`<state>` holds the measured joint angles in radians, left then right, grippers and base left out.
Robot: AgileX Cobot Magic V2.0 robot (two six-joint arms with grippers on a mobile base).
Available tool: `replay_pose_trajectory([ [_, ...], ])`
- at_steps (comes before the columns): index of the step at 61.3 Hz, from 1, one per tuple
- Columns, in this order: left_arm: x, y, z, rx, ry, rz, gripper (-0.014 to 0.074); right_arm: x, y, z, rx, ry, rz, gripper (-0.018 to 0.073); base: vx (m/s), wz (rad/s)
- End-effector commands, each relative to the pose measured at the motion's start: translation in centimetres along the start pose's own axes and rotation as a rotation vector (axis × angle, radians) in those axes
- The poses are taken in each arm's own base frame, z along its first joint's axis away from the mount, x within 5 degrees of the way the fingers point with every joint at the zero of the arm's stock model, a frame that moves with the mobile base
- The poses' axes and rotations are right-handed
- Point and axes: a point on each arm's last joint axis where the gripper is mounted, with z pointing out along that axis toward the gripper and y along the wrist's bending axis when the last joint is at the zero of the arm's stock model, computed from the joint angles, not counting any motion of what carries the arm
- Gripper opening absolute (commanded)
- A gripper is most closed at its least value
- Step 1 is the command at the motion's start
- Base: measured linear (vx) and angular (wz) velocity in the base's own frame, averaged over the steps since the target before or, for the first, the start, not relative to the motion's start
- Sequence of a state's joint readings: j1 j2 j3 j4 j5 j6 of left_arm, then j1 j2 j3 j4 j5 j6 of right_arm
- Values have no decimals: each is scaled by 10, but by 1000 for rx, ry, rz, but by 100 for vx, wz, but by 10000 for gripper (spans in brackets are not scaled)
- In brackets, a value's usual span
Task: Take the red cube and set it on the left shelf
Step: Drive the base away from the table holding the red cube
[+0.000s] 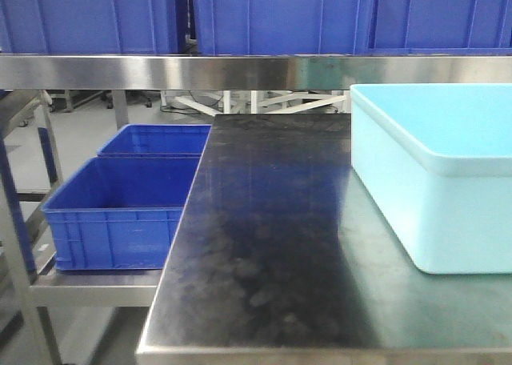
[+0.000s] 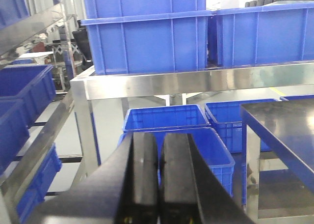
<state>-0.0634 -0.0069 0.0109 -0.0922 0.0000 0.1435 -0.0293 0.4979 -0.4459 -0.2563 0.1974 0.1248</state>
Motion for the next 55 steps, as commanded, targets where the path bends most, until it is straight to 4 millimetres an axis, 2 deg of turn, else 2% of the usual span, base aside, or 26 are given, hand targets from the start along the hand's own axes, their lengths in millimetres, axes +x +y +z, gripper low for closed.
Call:
replay_pose_trajectory([
  [1,1,1,1,-8,-53,-4,106,-16,-1,-2,4,-106,-16,52,-13,13],
  [55,1,1,1,-8,-53,-4,106,-16,-1,-2,4,-106,-16,52,-17,14],
])
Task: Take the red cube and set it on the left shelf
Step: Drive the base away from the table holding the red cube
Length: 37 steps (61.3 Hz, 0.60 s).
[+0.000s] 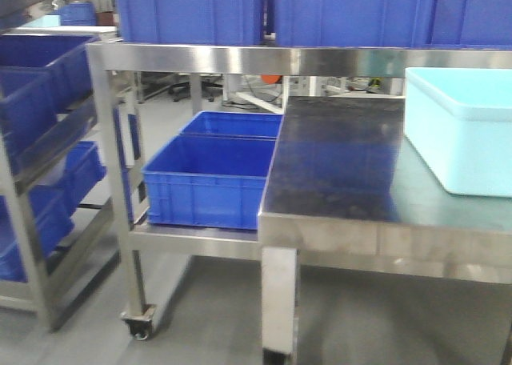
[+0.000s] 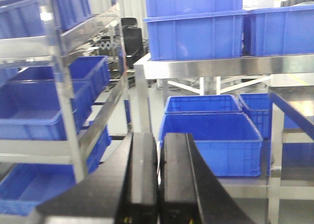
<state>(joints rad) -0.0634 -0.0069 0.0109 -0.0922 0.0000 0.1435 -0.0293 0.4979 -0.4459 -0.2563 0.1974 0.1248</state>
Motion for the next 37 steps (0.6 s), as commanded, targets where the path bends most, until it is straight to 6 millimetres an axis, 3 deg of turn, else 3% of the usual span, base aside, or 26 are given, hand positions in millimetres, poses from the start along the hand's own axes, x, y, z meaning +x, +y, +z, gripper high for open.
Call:
replay_pose_trajectory([
  [1,1,1,1,-8,-53,-4,106,-16,-1,-2,4,-106,-16,52,-22,19],
  [37,1,1,1,-8,-53,-4,106,-16,-1,-2,4,-106,-16,52,-20,27],
])
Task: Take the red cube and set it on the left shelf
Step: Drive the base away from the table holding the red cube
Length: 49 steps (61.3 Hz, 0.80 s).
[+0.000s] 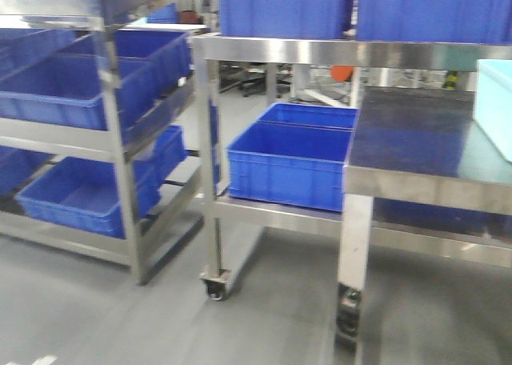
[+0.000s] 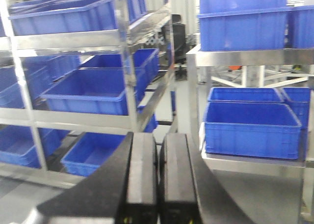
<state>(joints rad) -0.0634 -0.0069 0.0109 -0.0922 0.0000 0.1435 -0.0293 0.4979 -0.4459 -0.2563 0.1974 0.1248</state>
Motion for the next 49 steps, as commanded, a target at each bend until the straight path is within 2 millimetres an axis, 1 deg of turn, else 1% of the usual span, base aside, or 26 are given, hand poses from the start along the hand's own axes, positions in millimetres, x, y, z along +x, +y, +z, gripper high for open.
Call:
replay_pose_trajectory([
  [1,1,1,1,-8,-53,-4,106,-16,-1,-2,4,-106,-16,52,-20,19],
  [49,1,1,1,-8,-53,-4,106,-16,-1,-2,4,-106,-16,52,-16,34],
])
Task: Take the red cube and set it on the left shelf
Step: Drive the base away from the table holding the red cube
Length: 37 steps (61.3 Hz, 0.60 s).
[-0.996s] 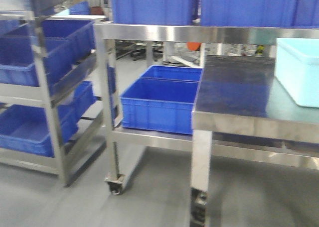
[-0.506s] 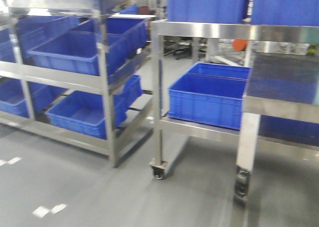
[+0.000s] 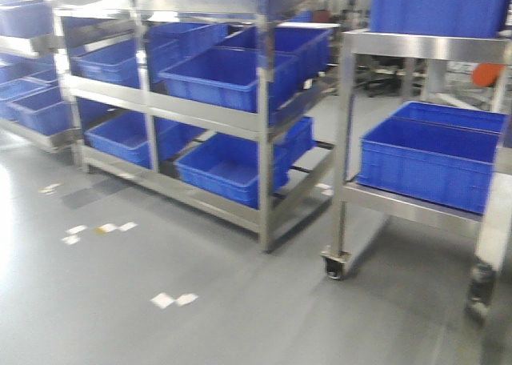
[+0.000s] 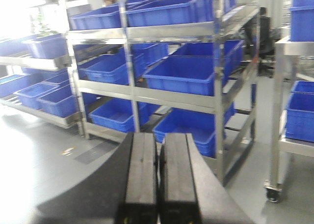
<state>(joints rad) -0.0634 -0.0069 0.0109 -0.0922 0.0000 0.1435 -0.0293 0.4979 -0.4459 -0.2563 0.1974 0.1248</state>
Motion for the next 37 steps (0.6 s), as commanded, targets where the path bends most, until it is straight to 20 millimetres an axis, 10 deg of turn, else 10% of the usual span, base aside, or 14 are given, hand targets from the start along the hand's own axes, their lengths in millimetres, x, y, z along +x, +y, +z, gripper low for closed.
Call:
replay_pose_trajectory([
  [1,1,1,1,-8,-53,-4,106,-16,-1,-2,4,-106,-16,52,-13,52],
  [37,1,1,1,-8,-53,-4,106,-16,-1,-2,4,-106,-16,52,-13,40],
])
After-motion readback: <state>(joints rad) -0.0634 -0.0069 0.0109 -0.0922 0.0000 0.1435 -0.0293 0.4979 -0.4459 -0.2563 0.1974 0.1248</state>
